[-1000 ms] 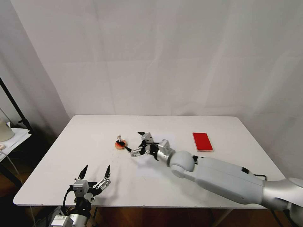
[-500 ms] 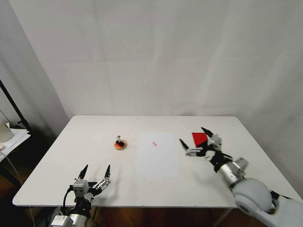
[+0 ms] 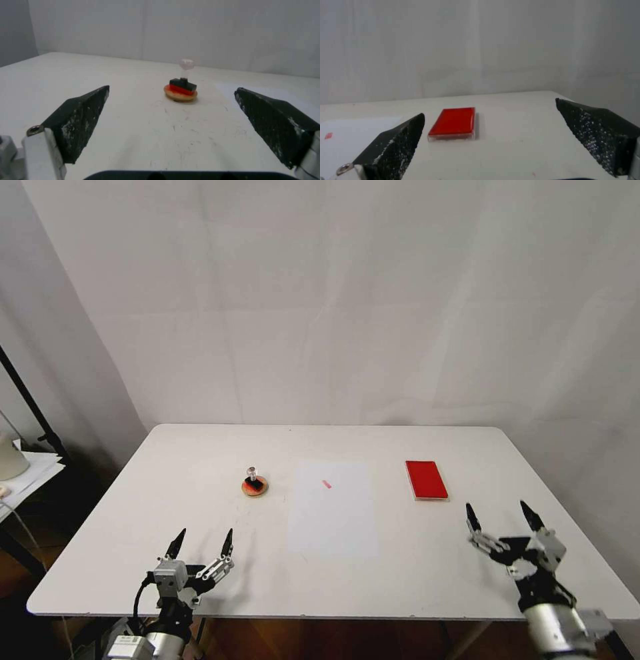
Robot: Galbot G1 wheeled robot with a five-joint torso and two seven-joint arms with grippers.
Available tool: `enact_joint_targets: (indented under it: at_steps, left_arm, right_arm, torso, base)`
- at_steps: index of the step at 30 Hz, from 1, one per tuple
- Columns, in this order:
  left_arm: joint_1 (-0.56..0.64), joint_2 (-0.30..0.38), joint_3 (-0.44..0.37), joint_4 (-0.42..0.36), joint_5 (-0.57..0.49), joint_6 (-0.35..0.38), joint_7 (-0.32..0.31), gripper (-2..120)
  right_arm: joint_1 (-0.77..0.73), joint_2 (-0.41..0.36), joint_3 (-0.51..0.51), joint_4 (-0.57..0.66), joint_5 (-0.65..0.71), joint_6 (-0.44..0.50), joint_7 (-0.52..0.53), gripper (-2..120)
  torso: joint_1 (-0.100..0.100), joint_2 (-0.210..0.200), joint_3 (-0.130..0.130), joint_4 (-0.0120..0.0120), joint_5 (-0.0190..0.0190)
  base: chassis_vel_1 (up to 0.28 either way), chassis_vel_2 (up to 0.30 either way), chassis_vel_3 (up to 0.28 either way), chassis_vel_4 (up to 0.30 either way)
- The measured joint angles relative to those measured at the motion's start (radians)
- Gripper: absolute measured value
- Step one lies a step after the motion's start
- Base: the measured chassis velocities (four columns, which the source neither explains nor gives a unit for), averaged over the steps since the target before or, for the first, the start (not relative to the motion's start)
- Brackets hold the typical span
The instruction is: Pick up the stamp from the ink pad and place it onto another ink pad.
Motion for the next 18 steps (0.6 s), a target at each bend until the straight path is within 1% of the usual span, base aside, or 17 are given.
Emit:
enact_joint_targets:
  at_steps: [2,6,18]
  left_arm:
    - [0.0,0.0,0.0,0.0,0.0,0.0,0.0,100]
    - [0.0,0.0,0.0,0.0,0.0,0.0,0.0,100]
    - [0.0,0.0,0.0,0.0,0.0,0.0,0.0,100]
  right_arm:
    - [-0.022,0.04,-0.003,-0.001,-0.056,0.007,-0.018,100]
    - [-0.041,0.064,-0.01,0.004,-0.084,0.008,-0.028,100]
    - [-0.044,0.06,0.003,0.017,-0.09,0.002,-0.047,100]
  torso:
    - [0.0,0.0,0.0,0.0004,0.0]
    - [0.0,0.0,0.0,0.0005,0.0001]
    - [0.0,0.0,0.0,0.0004,0.0001]
  base:
    - [0.0,0.0,0.0,0.0]
    - [0.0,0.0,0.0,0.0]
    - [0.0,0.0,0.0,0.0]
